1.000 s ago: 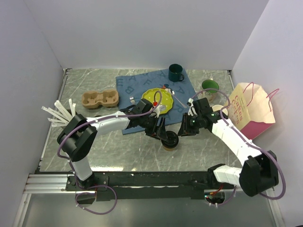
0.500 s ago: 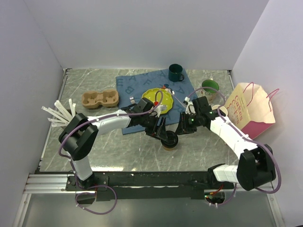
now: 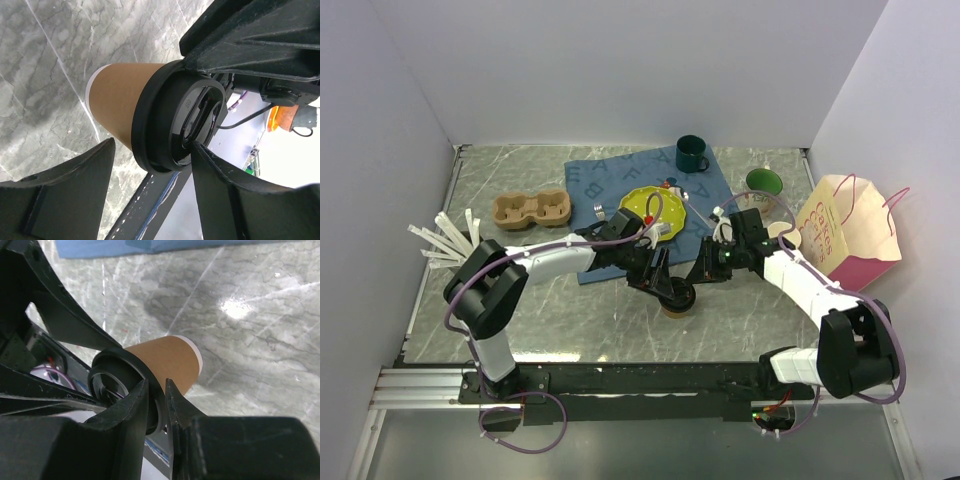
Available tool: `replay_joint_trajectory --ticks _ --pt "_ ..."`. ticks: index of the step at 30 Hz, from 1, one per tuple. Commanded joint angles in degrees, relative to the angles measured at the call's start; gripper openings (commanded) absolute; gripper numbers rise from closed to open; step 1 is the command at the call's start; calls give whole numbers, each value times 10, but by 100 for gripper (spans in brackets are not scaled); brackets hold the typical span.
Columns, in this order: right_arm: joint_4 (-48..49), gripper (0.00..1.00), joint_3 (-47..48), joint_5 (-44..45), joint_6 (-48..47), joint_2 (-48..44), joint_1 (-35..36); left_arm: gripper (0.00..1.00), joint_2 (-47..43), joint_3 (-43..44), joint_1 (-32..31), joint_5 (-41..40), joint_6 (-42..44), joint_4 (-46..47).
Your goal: Pack the takeout coffee
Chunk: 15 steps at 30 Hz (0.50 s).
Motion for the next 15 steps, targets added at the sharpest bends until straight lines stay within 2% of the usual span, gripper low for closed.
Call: replay_joint_trajectory --ticks 1,4,8,15 --pt "-15 25 -53 77 -4 39 6 66 23 -60 -1 -99 17 -30" --pt "-39 25 -31 78 -2 27 5 66 17 -58 -1 -102 19 -31" --pt "-92 27 55 82 1 17 4 66 12 -50 2 -91 18 -35" --pt "-169 39 150 79 8 -4 5 73 -20 -24 20 -35 -9 -31"
